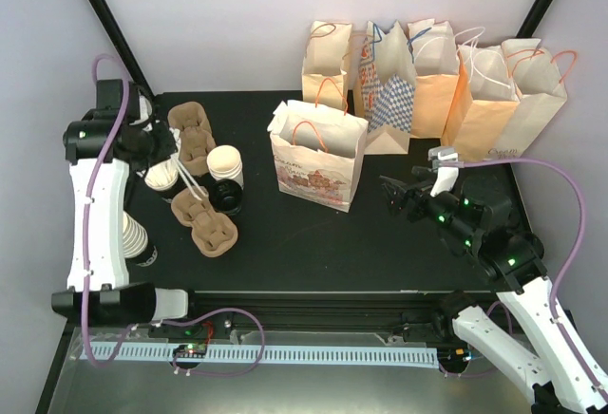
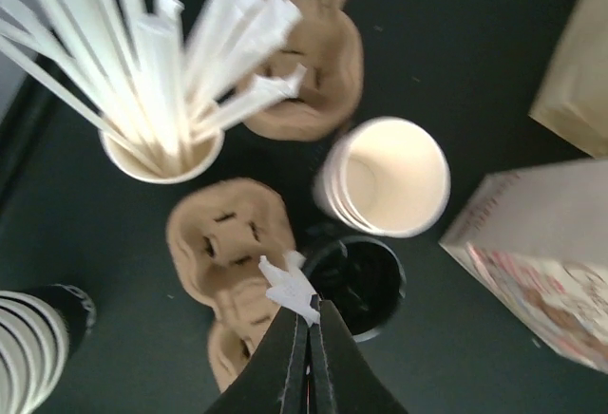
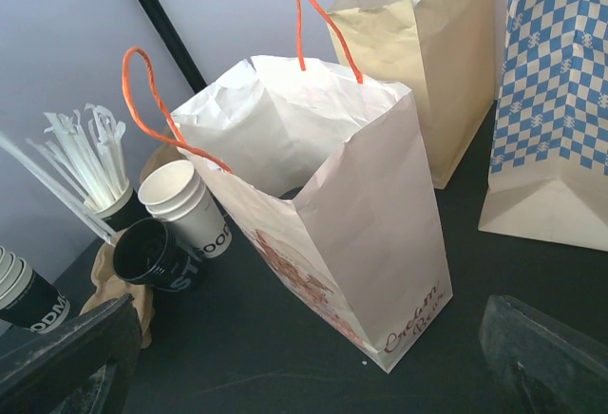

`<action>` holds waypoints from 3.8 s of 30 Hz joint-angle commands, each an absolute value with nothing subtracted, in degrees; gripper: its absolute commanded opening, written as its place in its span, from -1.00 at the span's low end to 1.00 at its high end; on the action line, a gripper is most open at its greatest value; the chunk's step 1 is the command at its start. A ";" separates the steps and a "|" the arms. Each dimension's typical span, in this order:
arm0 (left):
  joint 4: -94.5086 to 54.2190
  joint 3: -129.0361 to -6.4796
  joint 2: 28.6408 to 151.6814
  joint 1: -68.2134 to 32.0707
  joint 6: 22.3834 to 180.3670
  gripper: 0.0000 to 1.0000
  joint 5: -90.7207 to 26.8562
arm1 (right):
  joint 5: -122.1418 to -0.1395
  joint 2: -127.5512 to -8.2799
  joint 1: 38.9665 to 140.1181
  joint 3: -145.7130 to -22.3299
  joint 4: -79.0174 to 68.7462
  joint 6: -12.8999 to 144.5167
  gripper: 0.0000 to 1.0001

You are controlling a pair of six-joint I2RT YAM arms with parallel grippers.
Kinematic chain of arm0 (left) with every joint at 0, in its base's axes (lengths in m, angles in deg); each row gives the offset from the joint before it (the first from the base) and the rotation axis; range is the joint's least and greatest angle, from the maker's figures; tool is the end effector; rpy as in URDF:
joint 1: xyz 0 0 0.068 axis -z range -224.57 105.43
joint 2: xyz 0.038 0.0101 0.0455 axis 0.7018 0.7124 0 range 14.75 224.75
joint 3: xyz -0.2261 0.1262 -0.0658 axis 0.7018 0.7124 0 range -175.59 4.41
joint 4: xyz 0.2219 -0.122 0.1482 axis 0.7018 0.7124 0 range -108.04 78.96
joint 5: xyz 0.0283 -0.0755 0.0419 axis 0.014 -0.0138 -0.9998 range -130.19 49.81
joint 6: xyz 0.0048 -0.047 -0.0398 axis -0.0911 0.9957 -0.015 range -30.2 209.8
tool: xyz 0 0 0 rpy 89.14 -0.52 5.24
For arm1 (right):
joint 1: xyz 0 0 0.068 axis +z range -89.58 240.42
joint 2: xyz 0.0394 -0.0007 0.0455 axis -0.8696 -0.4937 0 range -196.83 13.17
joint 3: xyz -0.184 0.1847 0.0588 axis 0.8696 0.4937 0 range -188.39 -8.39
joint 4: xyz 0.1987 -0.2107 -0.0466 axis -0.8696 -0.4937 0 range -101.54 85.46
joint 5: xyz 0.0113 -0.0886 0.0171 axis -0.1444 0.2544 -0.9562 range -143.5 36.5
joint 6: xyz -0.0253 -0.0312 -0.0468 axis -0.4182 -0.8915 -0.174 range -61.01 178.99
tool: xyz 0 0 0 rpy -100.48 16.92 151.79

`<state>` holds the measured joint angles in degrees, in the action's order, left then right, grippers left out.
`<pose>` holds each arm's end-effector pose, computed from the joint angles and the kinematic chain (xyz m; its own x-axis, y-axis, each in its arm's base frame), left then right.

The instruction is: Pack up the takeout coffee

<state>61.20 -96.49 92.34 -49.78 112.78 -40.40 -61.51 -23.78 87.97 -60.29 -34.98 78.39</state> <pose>0.2632 0.0241 0.4311 -0.7232 -0.4581 -0.5169 -0.4076 0.8872 -0.2161 0.1595 0.0905 0.3666 -0.4148 0.1545 -0.8967 -0.4658 0.8105 0.3551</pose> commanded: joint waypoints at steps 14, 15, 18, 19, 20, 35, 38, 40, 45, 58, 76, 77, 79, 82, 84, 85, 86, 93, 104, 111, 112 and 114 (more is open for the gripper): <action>26.16 -82.06 64.31 -50.20 126.26 -0.97 1.56 | -61.76 -24.69 87.75 -58.75 -33.53 80.09 1.00; 21.63 -80.30 64.02 -50.15 128.27 -0.97 4.47 | -61.62 -24.74 87.76 -58.79 -33.62 80.15 1.00; 6.63 -75.14 63.35 -50.12 136.91 -0.97 10.20 | -61.48 -24.62 87.74 -58.93 -33.83 80.23 1.00; 1.91 -73.68 63.54 -50.14 140.20 -0.97 11.52 | -61.35 -24.61 87.76 -59.00 -33.92 80.35 1.00; -2.20 -72.26 63.97 -50.17 143.05 -0.97 12.66 | -61.26 -24.62 87.64 -59.11 -33.95 80.35 1.00; -8.52 -75.46 78.10 -49.22 149.59 -0.97 14.30 | -59.62 -25.23 87.71 -59.59 -33.28 81.84 1.00; 1.71 -76.65 81.61 -48.60 144.26 -0.97 14.77 | -59.36 -25.18 87.75 -59.47 -33.17 82.45 1.00; 5.20 -76.22 83.46 -47.76 142.72 -0.97 14.83 | -59.02 -25.24 87.73 -59.38 -33.15 82.80 1.00; 11.54 -77.27 86.83 -44.00 138.06 -0.97 10.04 | -58.15 -25.41 87.71 -59.71 -33.23 83.09 1.00; 10.37 -78.48 95.11 -33.75 139.53 -0.97 -0.17 | -55.74 -25.31 87.66 -61.18 -34.00 83.43 1.00; 23.14 -90.32 89.73 -27.79 109.11 0.97 -18.02 | -53.01 -27.27 87.71 -60.92 -33.51 84.20 1.00; 22.21 -88.15 87.51 -28.60 108.16 0.98 -19.99 | -52.57 -27.29 87.70 -60.71 -33.17 83.68 1.00; 20.38 -82.94 83.06 -30.54 106.39 0.98 -23.79 | -50.89 -27.18 87.70 -59.65 -31.93 83.26 1.00; 16.41 -74.03 76.86 -31.90 102.85 0.98 -29.04 | -47.86 -25.43 87.79 -56.17 -27.89 82.90 1.00; 13.00 -66.89 73.20 -31.93 99.77 0.97 -31.98 | -45.93 -23.38 87.75 -52.82 -23.87 81.79 1.00; 12.12 -64.16 71.71 -31.92 98.23 0.98 -33.52 | -45.30 -22.24 87.69 -50.72 -21.47 81.08 1.00; 11.89 -62.02 70.61 -31.91 97.51 0.97 -35.34 | -44.67 -21.00 87.70 -48.53 -18.97 80.27 1.00; 4.26 -45.30 63.78 -31.98 93.94 0.97 -40.55 | -45.31 -13.60 87.70 -34.20 -2.31 70.62 1.00; -12.62 -33.47 67.27 -35.08 88.91 0.98 -54.60 | -44.24 -27.12 78.26 -34.78 -2.75 67.53 1.00; -22.45 -27.85 74.32 -36.92 90.74 0.97 -57.87 | -48.90 -37.25 64.56 -29.44 16.20 65.03 1.00; -25.14 -26.45 75.31 -37.50 90.90 0.98 -58.20 | -47.41 -38.97 64.25 -28.83 18.99 64.97 1.00; -31.59 -23.60 76.87 -38.41 89.25 0.98 -58.15 | -46.36 -42.41 64.11 -27.34 25.19 64.70 1.00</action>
<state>-18.49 -27.77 74.19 -36.56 90.44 -54.80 -46.98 -37.71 65.04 -29.62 8.65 67.00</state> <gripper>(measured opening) 0.989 0.996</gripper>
